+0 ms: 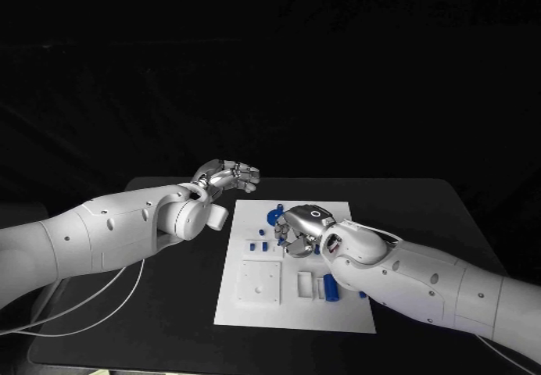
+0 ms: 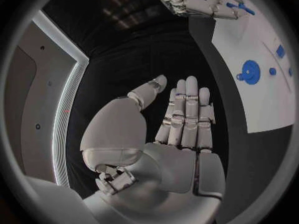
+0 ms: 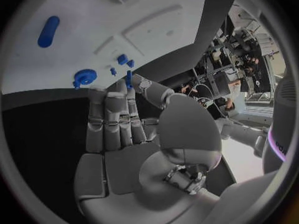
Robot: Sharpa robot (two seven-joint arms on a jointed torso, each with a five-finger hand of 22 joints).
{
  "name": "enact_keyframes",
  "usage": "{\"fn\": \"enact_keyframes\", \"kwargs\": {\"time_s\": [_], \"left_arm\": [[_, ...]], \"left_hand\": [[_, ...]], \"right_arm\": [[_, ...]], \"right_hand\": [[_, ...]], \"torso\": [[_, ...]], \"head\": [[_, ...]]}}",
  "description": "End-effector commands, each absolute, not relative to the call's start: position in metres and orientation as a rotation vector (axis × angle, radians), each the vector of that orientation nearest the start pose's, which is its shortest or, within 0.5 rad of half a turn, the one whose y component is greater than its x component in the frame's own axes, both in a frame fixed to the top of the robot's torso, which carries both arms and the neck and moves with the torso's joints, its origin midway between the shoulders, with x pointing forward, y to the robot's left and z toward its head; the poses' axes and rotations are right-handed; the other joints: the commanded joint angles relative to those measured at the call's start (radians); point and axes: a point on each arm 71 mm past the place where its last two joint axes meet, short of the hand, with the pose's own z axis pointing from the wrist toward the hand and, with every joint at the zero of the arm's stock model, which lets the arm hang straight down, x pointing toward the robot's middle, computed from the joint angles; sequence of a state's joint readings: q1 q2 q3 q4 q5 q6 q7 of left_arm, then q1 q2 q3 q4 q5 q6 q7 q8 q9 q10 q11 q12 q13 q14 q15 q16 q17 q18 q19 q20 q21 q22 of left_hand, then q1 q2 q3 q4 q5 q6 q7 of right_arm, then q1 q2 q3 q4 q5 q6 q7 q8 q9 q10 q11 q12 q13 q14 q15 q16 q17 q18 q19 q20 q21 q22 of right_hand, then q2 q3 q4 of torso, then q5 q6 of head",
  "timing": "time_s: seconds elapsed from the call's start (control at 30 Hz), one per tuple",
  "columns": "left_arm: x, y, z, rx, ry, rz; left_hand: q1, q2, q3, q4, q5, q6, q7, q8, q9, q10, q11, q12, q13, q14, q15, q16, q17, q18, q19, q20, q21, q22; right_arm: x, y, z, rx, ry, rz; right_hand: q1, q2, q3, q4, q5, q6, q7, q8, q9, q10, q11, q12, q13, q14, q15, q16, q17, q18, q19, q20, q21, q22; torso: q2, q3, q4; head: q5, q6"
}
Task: Assemble the parts on the task board
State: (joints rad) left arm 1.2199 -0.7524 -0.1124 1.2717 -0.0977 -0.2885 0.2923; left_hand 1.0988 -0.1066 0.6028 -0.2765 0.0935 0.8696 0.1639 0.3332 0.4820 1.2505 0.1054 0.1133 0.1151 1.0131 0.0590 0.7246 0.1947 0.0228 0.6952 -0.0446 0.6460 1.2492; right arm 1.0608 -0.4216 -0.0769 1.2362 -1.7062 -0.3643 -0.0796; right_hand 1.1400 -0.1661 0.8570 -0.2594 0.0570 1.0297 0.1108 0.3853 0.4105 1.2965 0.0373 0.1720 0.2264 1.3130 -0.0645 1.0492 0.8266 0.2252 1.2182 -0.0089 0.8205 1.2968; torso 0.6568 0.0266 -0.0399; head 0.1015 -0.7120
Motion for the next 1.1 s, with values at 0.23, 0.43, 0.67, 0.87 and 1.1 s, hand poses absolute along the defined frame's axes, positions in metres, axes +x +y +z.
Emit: {"fn": "enact_keyframes", "kwargs": {"time_s": [0.23, 0.43, 0.67, 0.87, 1.1], "left_arm": [[0.528, 0.235, -0.21, -1.079, 1.504, -1.311], [0.527, 0.232, -0.209, -1.077, 1.504, -1.315], [0.527, 0.231, -0.209, -1.077, 1.505, -1.319], [0.527, 0.229, -0.209, -1.076, 1.506, -1.321], [0.527, 0.227, -0.209, -1.076, 1.508, -1.324]], "left_hand": [[0.005, 0.005, -0.003, -0.001, 0.002, -0.006, -0.004, 0.006, -0.002, -0.006, -0.002, -0.005, -0.001, 0.01, 0.0, -0.006, 0.003, 0.006, 0.005, 0.004, -0.007, 0.002], [0.005, 0.005, -0.003, -0.001, 0.002, -0.005, -0.004, 0.006, -0.002, -0.006, -0.002, -0.005, -0.001, 0.01, 0.0, -0.007, 0.004, 0.006, 0.005, 0.004, -0.008, 0.002], [0.005, 0.004, -0.003, -0.001, 0.002, -0.005, -0.004, 0.007, -0.002, -0.006, -0.002, -0.005, -0.001, 0.01, 0.0, -0.007, 0.005, 0.006, 0.005, 0.004, -0.008, 0.002], [0.005, 0.004, -0.003, -0.001, 0.002, -0.005, -0.004, 0.007, -0.002, -0.006, -0.002, -0.005, -0.001, 0.01, 0.0, -0.008, 0.005, 0.006, 0.005, 0.004, -0.008, 0.002], [0.006, 0.004, -0.003, -0.001, 0.002, -0.005, -0.004, 0.007, -0.002, -0.006, -0.002, -0.005, -0.001, 0.01, 0.0, -0.009, 0.006, 0.006, 0.006, 0.004, -0.008, 0.002]], "right_arm": [[0.461, -0.041, -0.294, -0.576, 1.681, 0.667], [0.457, -0.035, -0.298, -0.592, 1.679, 0.664], [0.453, -0.031, -0.301, -0.594, 1.686, 0.671], [0.451, -0.029, -0.308, -0.599, 1.692, 0.663], [0.448, -0.027, -0.316, -0.604, 1.703, 0.661]], "right_hand": [[-0.001, 0.0, 0.005, -0.002, -0.004, 0.005, -0.002, 0.003, 0.001, 0.02, 0.002, -0.004, 0.002, -0.017, -0.008, 0.006, 0.001, 0.037, 0.001, -0.003, 0.004, 0.002], [-0.001, 0.001, 0.005, -0.002, -0.004, 0.005, -0.002, 0.003, 0.001, 0.019, 0.002, -0.004, 0.002, -0.017, -0.008, 0.006, 0.001, 0.037, 0.0, -0.003, 0.005, 0.002], [-0.001, 0.001, 0.005, -0.003, -0.004, 0.005, -0.002, 0.003, 0.001, 0.02, 0.002, -0.004, 0.003, -0.017, -0.008, 0.007, 0.001, 0.037, 0.0, -0.004, 0.005, 0.002], [-0.001, 0.001, 0.005, -0.004, -0.004, 0.005, -0.002, 0.003, 0.001, 0.02, 0.002, -0.004, 0.004, -0.017, -0.008, 0.007, 0.001, 0.037, 0.0, -0.004, 0.005, 0.002], [-0.001, 0.002, 0.005, -0.004, -0.004, 0.005, -0.002, 0.003, 0.001, 0.02, 0.002, -0.004, 0.004, -0.016, -0.008, 0.007, 0.001, 0.037, 0.001, -0.004, 0.006, 0.003]], "torso": [[0.002, 0.0005, -0.0003], [0.001, 0.0014, -0.0017], [0.001, 0.0016, -0.0014], [0.001, 0.0012, -0.0005], [0.003, 0.0017, 0.0011]], "head": [[0.027, -0.017], [0.046, -0.031], [0.06, -0.039], [0.068, -0.045], [0.078, -0.05]]}}
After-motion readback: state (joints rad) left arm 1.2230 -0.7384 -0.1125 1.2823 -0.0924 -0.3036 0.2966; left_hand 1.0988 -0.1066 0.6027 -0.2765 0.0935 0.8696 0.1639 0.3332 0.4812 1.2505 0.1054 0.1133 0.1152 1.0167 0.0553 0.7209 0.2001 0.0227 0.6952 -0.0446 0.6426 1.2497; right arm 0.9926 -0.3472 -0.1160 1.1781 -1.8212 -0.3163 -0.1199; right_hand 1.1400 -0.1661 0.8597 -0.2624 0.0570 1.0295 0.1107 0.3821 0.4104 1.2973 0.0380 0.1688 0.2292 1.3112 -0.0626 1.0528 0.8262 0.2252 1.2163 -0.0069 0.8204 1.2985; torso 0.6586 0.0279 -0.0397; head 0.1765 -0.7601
